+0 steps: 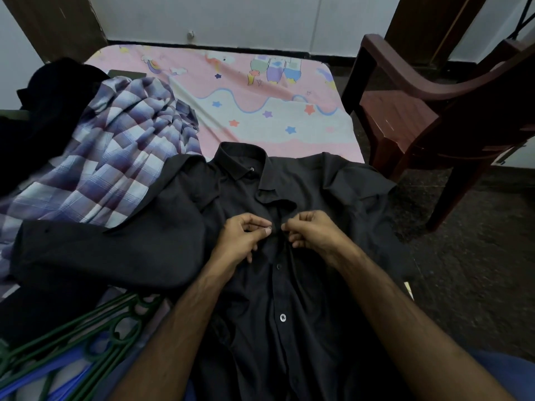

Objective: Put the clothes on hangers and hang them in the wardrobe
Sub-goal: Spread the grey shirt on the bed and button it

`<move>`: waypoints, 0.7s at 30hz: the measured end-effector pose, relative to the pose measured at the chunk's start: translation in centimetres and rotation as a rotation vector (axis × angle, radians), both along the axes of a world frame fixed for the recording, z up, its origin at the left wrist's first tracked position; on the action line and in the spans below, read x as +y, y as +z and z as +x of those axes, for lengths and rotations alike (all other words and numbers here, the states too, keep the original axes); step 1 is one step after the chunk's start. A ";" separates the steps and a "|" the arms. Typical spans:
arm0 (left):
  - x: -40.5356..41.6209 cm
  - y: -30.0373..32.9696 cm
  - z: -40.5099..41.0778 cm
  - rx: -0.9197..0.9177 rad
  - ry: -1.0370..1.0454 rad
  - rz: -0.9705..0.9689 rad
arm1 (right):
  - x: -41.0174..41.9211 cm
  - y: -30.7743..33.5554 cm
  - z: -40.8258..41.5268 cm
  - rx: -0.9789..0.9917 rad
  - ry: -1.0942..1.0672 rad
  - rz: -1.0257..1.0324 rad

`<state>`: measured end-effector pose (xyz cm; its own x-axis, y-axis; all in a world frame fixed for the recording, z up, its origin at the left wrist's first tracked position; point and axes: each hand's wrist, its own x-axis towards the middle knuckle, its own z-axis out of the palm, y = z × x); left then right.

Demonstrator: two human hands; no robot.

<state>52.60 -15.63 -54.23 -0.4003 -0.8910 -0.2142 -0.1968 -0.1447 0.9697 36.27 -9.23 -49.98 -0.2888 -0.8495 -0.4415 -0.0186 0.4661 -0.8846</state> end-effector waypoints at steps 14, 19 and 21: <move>0.0 -0.8 0.2 -0.020 0.019 0.017 | -0.3 -3.5 2.0 0.176 -0.082 -0.124; 0.0 -1.1 0.0 -0.010 0.072 0.025 | -0.1 -3.9 2.0 0.173 -0.066 -0.161; 0.0 -1.0 -0.1 -0.001 0.090 0.039 | 0.1 -3.9 1.9 0.135 -0.065 -0.173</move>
<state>52.47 -15.63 -55.24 -0.3186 -0.9143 -0.2499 -0.1821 -0.1997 0.9628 38.17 -9.17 -53.91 -0.3920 -0.8869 -0.2444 -0.1167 0.3114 -0.9431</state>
